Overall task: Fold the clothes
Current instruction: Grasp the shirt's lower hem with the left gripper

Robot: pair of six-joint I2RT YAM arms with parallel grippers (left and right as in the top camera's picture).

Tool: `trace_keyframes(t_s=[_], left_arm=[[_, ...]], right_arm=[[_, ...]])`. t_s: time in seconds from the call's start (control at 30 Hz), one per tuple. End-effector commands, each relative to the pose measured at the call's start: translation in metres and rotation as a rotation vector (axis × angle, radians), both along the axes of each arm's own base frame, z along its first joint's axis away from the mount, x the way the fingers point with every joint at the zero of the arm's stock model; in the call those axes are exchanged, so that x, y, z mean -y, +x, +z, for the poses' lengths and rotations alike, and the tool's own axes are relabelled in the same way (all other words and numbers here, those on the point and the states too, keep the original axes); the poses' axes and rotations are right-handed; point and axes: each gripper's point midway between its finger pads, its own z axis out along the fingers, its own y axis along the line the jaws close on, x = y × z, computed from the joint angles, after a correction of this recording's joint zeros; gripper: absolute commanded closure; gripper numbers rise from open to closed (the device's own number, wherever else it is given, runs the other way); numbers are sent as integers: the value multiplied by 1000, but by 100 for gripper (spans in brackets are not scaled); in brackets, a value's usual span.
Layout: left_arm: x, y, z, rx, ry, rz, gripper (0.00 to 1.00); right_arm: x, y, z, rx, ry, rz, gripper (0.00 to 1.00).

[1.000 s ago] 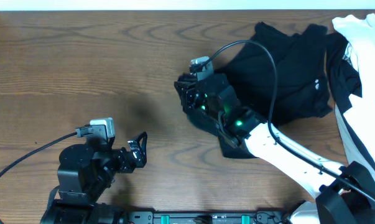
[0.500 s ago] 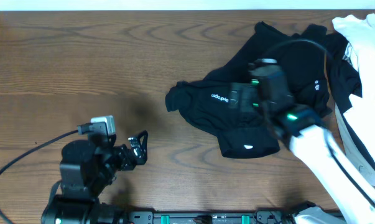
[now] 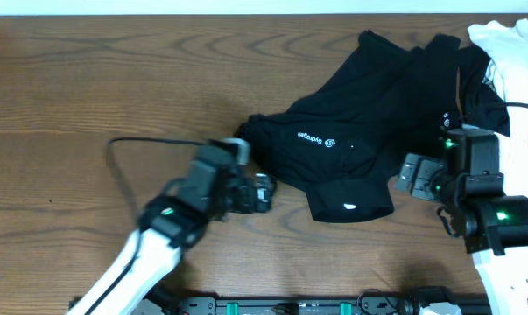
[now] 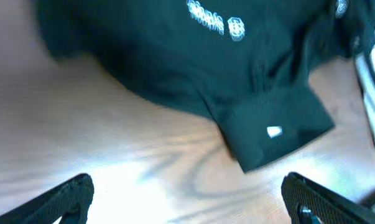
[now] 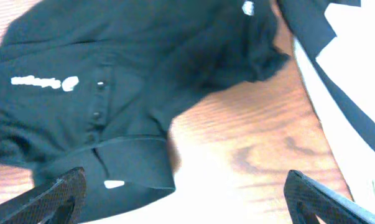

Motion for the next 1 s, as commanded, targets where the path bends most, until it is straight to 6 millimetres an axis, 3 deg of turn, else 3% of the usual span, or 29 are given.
trace_keyframes(t_s=[0.0, 0.2, 0.27, 0.7, 0.83, 0.97], left_arm=[[31, -9, -19, -128, -38, 22, 2], [90, -22, -48, -191, -91, -27, 2], [99, -23, -54, -206, -103, -24, 2], [120, -13, -93, -243, -119, 4, 0], [119, -14, -101, -268, -109, 20, 20], [119, -14, -101, -267, -110, 19, 47]], right_arm=[[8, -3, 1, -4, 18, -45, 1], [9, -5, 0, -14, 17, -51, 1], [9, -6, -1, -19, 17, -50, 1], [10, -13, -5, -50, 15, -51, 1], [10, -15, -6, -61, 14, -51, 1], [10, -16, -7, -65, 14, -51, 1]])
